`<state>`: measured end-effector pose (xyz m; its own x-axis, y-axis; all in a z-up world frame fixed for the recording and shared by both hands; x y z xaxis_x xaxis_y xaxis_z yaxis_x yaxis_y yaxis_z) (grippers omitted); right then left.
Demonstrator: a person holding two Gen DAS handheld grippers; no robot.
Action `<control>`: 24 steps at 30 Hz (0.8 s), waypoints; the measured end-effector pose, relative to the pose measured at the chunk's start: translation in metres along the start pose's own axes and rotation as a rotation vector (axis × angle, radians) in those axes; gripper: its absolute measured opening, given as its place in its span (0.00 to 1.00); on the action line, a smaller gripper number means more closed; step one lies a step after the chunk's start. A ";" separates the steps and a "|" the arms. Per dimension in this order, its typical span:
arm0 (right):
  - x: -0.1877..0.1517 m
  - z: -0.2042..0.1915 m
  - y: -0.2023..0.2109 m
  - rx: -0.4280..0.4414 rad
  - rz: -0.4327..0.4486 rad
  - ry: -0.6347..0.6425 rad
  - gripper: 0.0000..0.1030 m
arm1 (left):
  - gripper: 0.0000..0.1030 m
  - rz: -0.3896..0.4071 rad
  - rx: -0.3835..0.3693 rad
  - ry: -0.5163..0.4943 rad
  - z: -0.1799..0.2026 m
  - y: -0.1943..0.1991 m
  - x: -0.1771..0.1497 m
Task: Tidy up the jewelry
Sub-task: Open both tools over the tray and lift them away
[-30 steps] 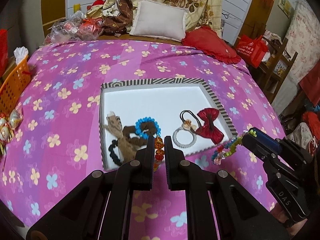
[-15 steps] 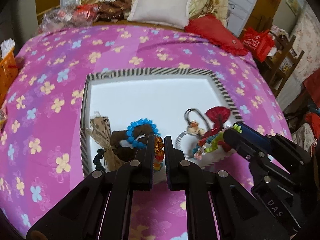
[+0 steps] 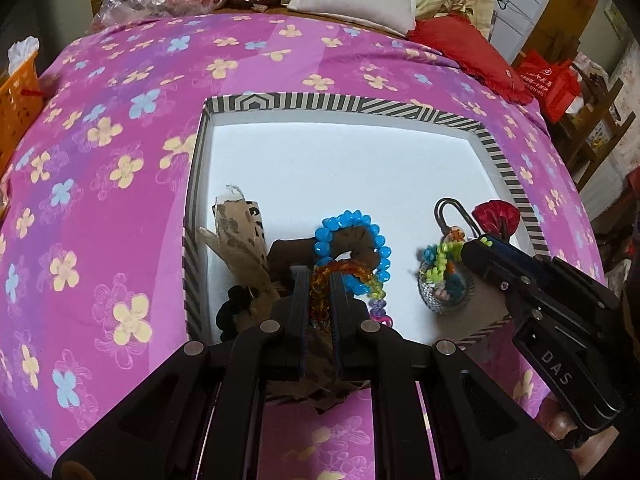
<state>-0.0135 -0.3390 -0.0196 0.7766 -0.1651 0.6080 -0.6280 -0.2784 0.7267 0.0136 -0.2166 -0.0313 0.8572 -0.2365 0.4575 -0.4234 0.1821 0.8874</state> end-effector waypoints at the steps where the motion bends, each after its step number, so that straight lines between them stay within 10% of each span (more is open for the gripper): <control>1: -0.001 0.001 -0.002 0.004 -0.002 -0.003 0.16 | 0.08 0.000 0.000 0.001 0.000 -0.001 -0.001; 7: -0.006 0.002 -0.007 0.016 -0.017 -0.010 0.16 | 0.14 -0.007 -0.020 0.026 -0.003 -0.002 -0.001; 11: -0.007 0.003 0.000 0.018 0.018 -0.027 0.47 | 0.40 0.006 -0.036 0.028 -0.002 0.003 -0.003; 24: -0.021 0.002 0.045 -0.016 0.074 -0.059 0.49 | 0.62 0.101 0.051 -0.023 -0.003 0.033 -0.013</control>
<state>-0.0581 -0.3496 -0.0005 0.7291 -0.2401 0.6410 -0.6844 -0.2481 0.6856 -0.0107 -0.2052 -0.0081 0.8023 -0.2416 0.5458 -0.5226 0.1574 0.8379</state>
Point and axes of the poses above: each gripper's, at about its wrist camera, not at the fingertips, and y roughly against the way its jaws point, z to its right, x to its top, the point moved 9 cm from there along -y, roughly the way its jaws point, and after that the axes turned 8 degrees about x, right-handed, at the moved point
